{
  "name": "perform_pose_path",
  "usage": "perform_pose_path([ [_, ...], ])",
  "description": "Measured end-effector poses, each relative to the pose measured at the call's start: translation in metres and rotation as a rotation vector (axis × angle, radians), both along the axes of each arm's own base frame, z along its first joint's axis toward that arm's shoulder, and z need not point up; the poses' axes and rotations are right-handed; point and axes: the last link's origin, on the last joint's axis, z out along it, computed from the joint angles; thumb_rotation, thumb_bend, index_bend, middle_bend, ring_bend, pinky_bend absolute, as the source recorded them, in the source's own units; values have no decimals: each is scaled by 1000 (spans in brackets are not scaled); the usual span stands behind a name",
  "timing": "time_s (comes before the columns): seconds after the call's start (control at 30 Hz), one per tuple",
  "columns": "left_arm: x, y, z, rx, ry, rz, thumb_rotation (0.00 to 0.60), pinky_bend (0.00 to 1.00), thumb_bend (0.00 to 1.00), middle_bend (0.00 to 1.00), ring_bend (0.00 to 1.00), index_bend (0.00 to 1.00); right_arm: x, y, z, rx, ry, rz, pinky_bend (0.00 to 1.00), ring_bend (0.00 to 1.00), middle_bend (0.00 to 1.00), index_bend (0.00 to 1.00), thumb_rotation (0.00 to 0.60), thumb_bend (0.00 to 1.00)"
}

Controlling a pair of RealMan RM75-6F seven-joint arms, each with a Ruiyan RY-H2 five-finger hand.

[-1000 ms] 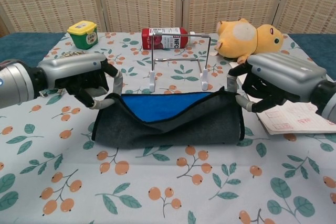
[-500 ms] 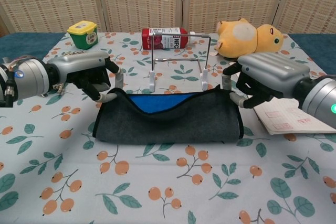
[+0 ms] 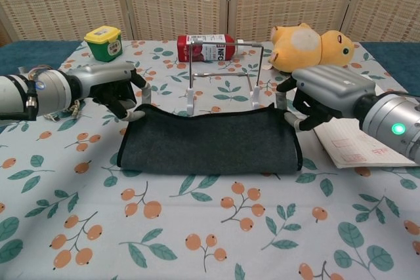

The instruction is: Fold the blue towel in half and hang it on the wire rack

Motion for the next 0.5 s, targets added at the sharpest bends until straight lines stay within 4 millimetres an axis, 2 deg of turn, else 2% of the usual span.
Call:
perform_pose_path([
  [0.5, 4, 15, -11, 8, 42, 28, 600, 947, 446, 933, 878, 575, 1, -16, -12, -14, 29, -31, 923, 831, 906, 670, 600, 483],
])
